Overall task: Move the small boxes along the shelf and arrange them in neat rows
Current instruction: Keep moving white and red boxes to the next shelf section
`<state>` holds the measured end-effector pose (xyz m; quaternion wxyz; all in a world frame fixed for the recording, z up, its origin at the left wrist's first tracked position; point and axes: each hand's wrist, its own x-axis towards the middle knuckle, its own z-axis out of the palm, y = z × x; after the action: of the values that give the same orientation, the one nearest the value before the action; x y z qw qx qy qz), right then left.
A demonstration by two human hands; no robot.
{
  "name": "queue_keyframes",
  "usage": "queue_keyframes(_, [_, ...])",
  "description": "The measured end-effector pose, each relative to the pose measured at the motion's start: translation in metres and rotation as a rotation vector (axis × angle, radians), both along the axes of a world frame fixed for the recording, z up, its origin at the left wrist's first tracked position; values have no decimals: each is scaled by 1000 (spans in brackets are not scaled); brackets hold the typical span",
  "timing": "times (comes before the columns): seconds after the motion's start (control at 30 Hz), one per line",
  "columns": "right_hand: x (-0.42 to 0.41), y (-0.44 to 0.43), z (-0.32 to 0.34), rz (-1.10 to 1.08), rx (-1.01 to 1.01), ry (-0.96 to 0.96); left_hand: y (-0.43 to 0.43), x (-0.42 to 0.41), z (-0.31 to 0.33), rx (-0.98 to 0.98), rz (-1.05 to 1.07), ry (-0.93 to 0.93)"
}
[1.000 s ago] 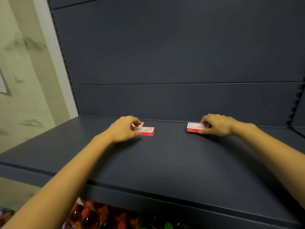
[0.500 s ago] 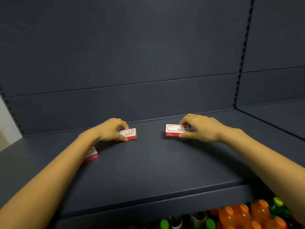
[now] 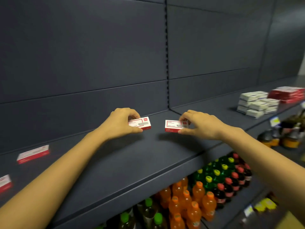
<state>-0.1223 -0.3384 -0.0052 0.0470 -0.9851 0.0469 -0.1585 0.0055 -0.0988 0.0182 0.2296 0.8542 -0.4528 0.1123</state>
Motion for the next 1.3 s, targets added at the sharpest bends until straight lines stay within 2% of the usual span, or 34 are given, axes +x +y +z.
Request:
queue_keyframes(0.3, [-112, -141, 8, -147, -2, -4, -175, -85, 2, -23, -160, 35])
queue_keyframes(0.7, [-220, -315, 5, -271, -22, -6, -359, -170, 5, -65, -188, 70])
queue_keyframes(1.0, [-247, -428, -5, -355, -2, -10, -486, -184, 16, 19, -228, 28])
queue_keyframes(1.3, [-217, -552, 10, -363, -8, 6, -608, -164, 22, 101, -210, -23])
